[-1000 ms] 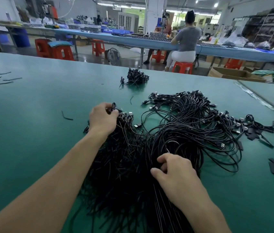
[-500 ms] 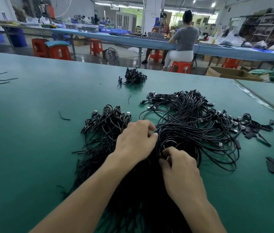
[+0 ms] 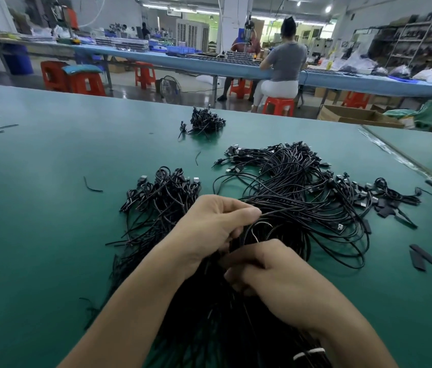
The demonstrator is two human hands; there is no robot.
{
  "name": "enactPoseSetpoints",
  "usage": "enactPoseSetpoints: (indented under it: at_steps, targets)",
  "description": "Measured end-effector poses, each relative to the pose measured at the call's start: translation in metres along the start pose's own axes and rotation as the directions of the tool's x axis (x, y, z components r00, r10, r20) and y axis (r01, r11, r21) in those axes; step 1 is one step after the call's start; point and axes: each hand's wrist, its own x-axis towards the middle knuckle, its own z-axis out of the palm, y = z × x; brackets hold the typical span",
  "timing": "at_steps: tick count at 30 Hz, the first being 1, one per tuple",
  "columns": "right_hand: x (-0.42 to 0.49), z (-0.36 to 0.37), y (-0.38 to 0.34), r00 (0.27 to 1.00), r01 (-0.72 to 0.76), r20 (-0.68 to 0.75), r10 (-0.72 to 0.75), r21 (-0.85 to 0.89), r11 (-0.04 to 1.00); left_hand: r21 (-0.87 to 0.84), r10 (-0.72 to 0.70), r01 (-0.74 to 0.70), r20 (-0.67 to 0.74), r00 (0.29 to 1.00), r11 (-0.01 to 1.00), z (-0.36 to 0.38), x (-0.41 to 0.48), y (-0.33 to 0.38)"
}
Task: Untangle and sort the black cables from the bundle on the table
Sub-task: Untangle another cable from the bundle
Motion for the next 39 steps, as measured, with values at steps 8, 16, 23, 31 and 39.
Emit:
enactPoseSetpoints:
  at_steps: [8,16,23,31,39]
  targets:
    - [0.01,-0.019,0.008,0.868,0.011,-0.292,0.401,0.82,0.573,0.101,-0.047,-0.011,0.555,0.831,0.995,-0.004,-0.02,0.004]
    - [0.009,-0.015,0.009,0.84,0.081,-0.485,0.244,0.557,0.827,0.391,-0.088,-0.013,0.239,0.967,0.92,-0.003,-0.015,-0.001]
    - [0.015,-0.008,0.018,0.759,0.062,-0.59,0.276,0.487,0.871,0.573,-0.162,-0.17,0.481,0.862,0.802,-0.004,-0.021,0.002]
    - [0.004,-0.004,0.003,0.926,0.235,-0.356,-0.123,0.291,0.927,0.608,0.122,-0.091,-0.011,0.992,0.789,-0.011,-0.008,-0.013]
    - [-0.014,-0.003,-0.031,0.86,0.506,-0.159,-0.484,0.379,0.775,0.352,0.384,-0.374,0.044,0.922,0.858,-0.015,-0.009,-0.014]
